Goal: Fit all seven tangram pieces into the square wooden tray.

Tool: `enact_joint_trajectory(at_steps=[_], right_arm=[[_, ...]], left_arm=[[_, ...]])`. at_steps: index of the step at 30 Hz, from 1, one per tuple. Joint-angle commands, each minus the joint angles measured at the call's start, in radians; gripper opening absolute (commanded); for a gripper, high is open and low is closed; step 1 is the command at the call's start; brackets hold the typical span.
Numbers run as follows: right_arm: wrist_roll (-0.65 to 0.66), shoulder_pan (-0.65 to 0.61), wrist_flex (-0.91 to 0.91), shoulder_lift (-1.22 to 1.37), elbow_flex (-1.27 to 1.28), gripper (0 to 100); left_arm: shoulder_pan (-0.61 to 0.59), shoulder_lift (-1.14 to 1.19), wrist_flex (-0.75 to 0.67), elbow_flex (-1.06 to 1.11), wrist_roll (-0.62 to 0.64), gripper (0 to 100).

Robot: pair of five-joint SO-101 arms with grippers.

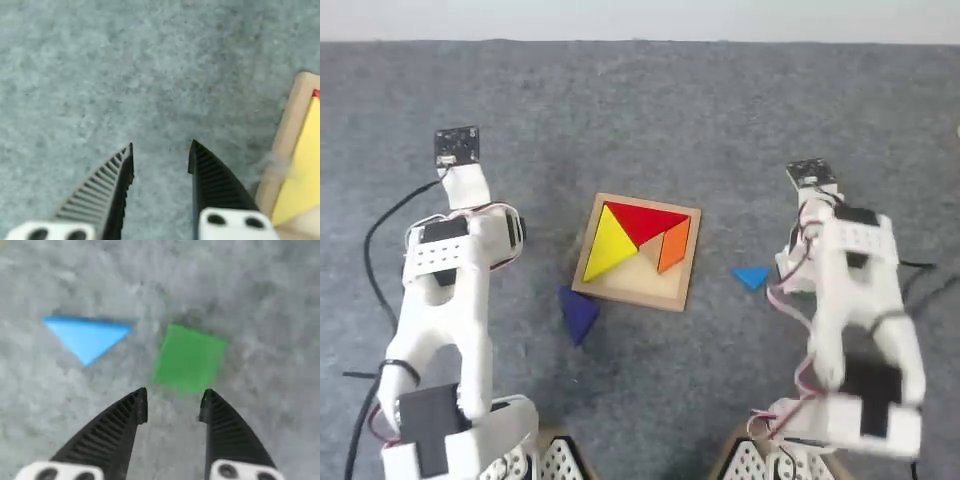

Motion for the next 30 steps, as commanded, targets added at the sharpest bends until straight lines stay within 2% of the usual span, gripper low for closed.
enact_joint_trajectory(at_steps=[1, 3, 8, 15, 20, 26, 30], right_arm=[[-0.008, 0.015, -0.024, 0.061, -0.117, 26.6], [-0.008, -0.005, -0.045, 0.073, -0.123, 29.3], [-0.069, -0.073, -0.070, 0.096, -0.117, 28.1], [-0.170, 0.008, -0.088, 0.113, -0.117, 28.1], [-0.163, 0.064, -0.171, 0.159, -0.101, 28.1], [-0.118, 0.001, -0.156, 0.199, -0.120, 27.7], [-0.120, 0.007, -0.145, 0.199, -0.117, 25.2]], left_arm=[[-0.005, -0.003, -0.021, -0.019, 0.003, 18], [-0.005, -0.003, -0.021, -0.019, 0.003, 18], [-0.005, -0.003, -0.048, 0.001, 0.003, 18], [-0.003, -0.003, -0.048, 0.005, 0.003, 18], [-0.003, -0.003, -0.049, 0.016, 0.008, 18], [-0.008, -0.003, -0.049, 0.022, 0.009, 18], [-0.008, -0.003, -0.049, 0.022, 0.009, 18]])
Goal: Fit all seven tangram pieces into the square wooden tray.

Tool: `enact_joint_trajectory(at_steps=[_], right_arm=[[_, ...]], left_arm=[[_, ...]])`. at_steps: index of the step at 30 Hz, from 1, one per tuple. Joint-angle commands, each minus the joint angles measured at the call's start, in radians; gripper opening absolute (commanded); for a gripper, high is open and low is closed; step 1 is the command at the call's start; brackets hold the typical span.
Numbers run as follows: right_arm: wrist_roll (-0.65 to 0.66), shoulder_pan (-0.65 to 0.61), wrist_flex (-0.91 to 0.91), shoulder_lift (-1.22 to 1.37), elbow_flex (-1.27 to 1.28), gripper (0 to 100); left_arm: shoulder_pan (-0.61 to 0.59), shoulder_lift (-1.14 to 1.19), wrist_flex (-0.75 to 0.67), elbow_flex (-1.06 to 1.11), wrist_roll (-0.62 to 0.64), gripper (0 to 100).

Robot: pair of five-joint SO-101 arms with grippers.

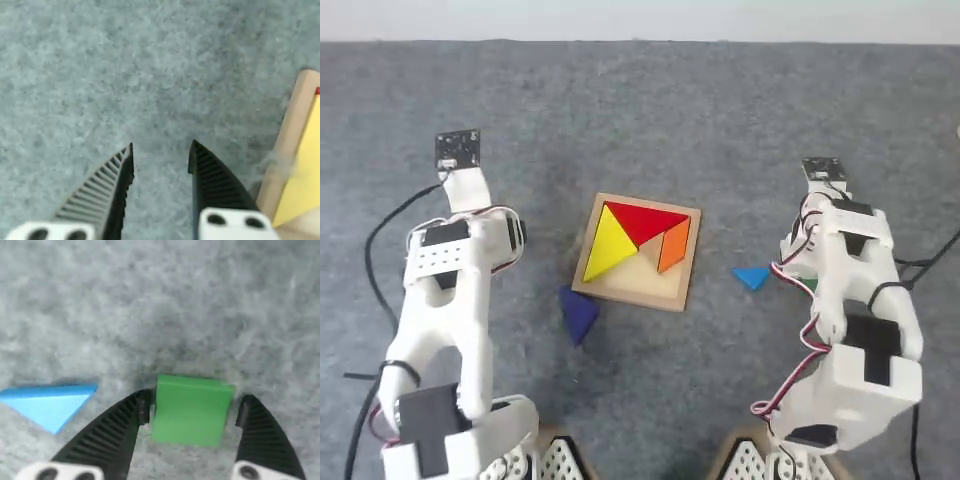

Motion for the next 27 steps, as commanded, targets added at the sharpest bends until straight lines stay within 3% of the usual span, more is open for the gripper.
enact_joint_trajectory(at_steps=[1, 6, 11, 16, 20, 27], right_arm=[[0.017, -0.013, 0.008, -0.005, -0.037, 22.2], [0.017, -0.012, 0.016, -0.004, -0.037, 2.8], [0.017, -0.005, 0.021, -0.013, -0.037, 1.6], [0.057, -0.039, 0.170, -0.076, -0.138, 1.6], [0.115, -0.193, 0.305, -0.239, -0.196, 1.6], [0.135, -0.581, 0.430, -0.593, -0.189, 1.7]], left_arm=[[-0.006, -0.005, -0.023, -0.005, 0.008, 18], [-0.006, -0.005, -0.023, -0.005, 0.008, 18], [-0.003, -0.005, -0.023, -0.004, 0.008, 18], [-0.003, -0.005, -0.025, -0.005, 0.008, 18], [-0.006, -0.005, -0.037, -0.005, 0.006, 18], [-0.003, -0.005, -0.038, 0.004, 0.000, 18]])
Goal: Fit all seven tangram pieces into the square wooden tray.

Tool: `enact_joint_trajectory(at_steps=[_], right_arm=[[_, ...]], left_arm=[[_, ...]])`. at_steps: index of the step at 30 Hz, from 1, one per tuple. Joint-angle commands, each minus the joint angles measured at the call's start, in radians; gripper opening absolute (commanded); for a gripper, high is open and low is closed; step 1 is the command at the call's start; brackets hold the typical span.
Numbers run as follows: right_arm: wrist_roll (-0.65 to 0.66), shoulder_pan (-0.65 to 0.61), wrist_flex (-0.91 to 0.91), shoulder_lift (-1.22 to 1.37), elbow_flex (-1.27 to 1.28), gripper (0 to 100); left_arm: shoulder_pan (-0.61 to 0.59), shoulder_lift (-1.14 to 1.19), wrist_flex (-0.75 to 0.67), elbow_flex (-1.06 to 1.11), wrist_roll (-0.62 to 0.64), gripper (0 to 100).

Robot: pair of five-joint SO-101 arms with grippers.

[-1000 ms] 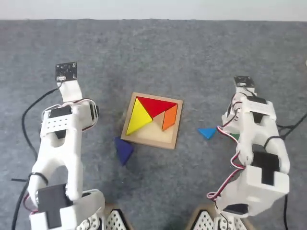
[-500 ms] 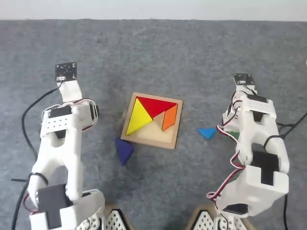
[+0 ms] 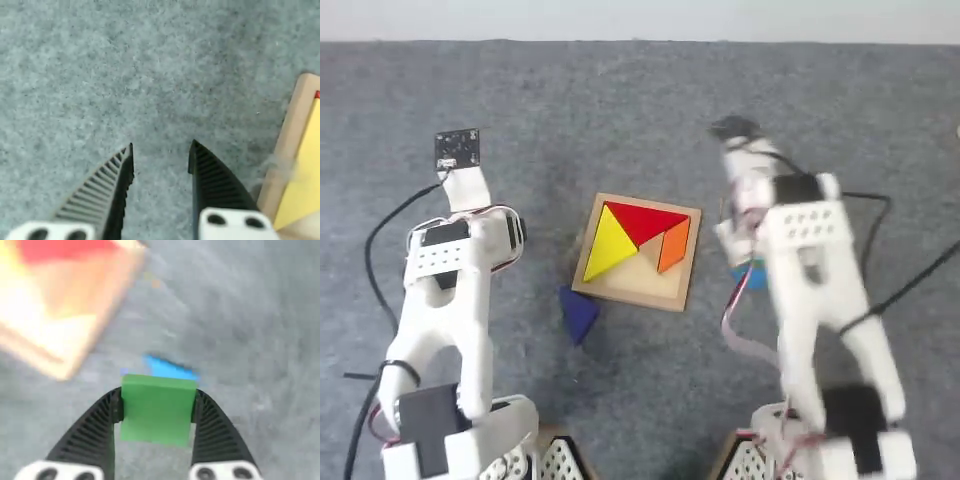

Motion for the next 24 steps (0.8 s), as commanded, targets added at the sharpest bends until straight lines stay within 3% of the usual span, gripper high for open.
enact_joint_trajectory(at_steps=[1, 5, 7, 13, 19, 24], right_arm=[[0.068, -0.199, 0.054, -0.196, -0.017, 1.8], [0.315, -0.314, 0.045, -0.219, 0.098, 2.0], [0.364, -0.317, -0.005, -0.202, 0.149, 2.0], [0.342, -0.298, -0.170, -0.122, 0.207, 2.0], [0.272, -0.420, -0.357, -0.085, 0.204, 2.0], [0.218, -0.433, -0.447, 0.047, 0.172, 2.0]], left_arm=[[-0.003, -0.005, -0.023, 0.007, -0.002, 18], [-0.008, -0.005, -0.052, 0.008, -0.005, 18], [-0.009, -0.005, -0.075, 0.012, -0.031, 18], [-0.020, -0.005, -0.074, 0.010, -0.046, 18], [-0.068, -0.005, -0.074, 0.008, -0.043, 18], [-0.101, -0.006, -0.074, 0.004, -0.025, 18]])
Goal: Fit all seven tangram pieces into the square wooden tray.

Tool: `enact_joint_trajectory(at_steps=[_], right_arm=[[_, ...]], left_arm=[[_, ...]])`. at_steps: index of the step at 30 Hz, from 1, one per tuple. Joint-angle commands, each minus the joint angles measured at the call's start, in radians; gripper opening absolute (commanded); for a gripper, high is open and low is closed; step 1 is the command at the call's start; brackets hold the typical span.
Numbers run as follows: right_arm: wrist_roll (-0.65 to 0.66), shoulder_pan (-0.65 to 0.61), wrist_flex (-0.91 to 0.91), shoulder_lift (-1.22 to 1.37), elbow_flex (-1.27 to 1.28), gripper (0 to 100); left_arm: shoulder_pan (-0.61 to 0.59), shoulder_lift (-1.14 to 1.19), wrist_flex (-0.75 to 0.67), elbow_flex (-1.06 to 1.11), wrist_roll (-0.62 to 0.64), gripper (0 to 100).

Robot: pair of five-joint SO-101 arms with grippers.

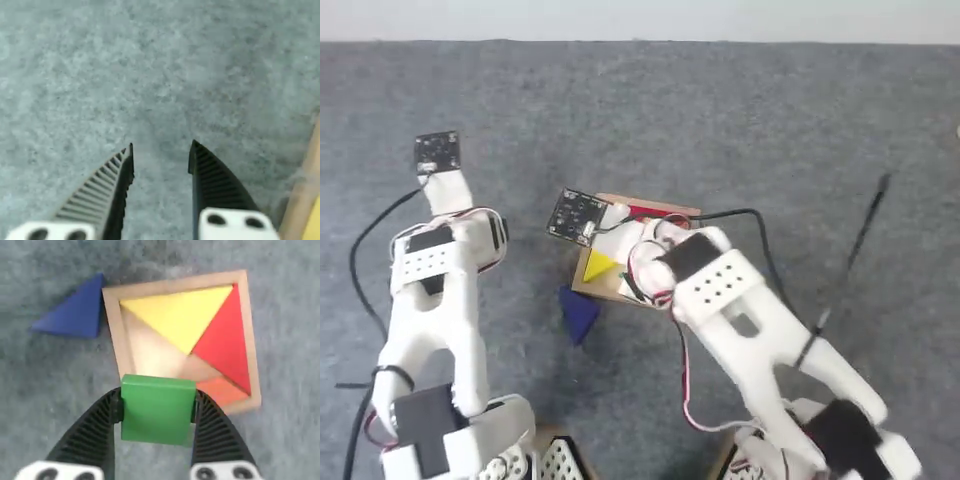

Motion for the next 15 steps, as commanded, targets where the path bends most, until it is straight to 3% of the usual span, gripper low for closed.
enact_joint_trajectory(at_steps=[1, 15], right_arm=[[-0.066, -0.007, -0.064, 0.088, -0.068, 2.0], [-0.209, 0.048, -0.058, 0.450, -0.336, 2.0]], left_arm=[[-0.009, -0.006, -0.021, -0.012, 0.020, 18], [-0.008, -0.012, -0.020, -0.008, 0.025, 18]])
